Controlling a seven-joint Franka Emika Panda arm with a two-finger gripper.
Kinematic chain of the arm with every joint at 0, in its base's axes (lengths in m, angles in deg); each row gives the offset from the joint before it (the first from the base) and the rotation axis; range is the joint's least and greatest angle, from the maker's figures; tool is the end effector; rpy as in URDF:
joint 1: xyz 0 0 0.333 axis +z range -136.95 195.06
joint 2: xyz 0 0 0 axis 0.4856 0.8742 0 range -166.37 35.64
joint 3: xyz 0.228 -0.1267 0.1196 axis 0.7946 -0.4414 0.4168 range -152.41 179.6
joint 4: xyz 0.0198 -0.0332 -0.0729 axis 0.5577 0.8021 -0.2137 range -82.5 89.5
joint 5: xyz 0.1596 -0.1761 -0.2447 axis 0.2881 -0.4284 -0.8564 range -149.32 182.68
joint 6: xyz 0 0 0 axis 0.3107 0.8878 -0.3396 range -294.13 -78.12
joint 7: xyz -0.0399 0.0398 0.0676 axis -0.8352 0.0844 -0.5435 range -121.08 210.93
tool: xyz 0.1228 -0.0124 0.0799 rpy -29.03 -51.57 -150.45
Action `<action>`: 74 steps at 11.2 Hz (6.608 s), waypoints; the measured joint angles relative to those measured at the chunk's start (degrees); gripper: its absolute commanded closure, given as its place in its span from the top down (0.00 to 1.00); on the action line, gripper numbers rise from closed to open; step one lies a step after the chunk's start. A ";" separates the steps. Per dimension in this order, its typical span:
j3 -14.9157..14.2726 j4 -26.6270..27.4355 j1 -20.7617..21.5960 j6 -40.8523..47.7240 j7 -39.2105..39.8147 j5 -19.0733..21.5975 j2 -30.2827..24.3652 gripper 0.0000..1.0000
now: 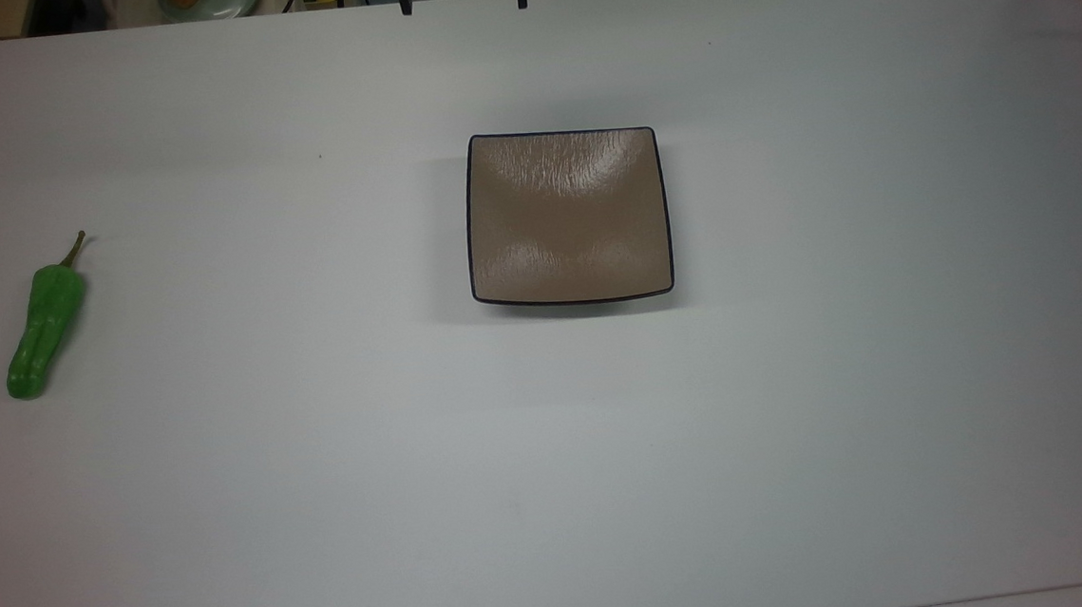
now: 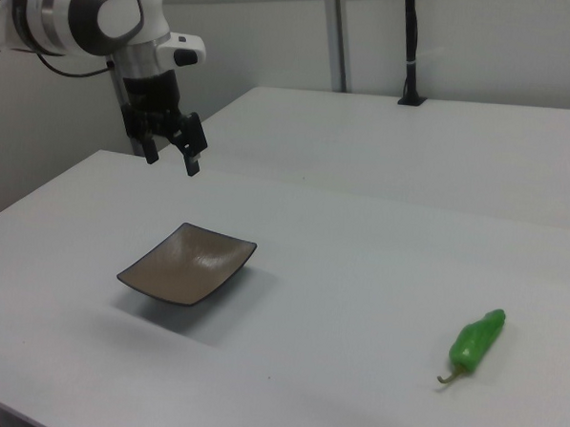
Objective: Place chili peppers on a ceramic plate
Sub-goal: 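Move the gripper over to the green chili pepper, then lower the gripper and close it around the green chili pepper, then lift the pepper and carry it over the brown square plate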
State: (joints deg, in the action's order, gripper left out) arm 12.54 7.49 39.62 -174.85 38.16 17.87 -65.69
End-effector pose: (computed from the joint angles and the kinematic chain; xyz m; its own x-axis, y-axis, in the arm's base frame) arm 0.5022 0.0870 0.5378 0.9984 0.0459 0.0332 0.0467 -0.9986 -0.0249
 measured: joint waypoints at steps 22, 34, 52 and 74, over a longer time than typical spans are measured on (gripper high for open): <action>-0.73 -5.52 -17.28 -1.08 22.90 -0.02 6.99 1.00; -5.65 -18.54 -28.88 -17.19 32.35 -0.10 30.70 1.00; -6.02 -16.76 -32.30 -33.19 32.36 -0.09 42.24 0.09; -4.82 -5.58 2.94 6.96 2.89 2.50 9.34 0.12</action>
State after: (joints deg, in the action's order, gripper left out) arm 7.72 1.92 42.56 -167.89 41.05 20.37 -56.35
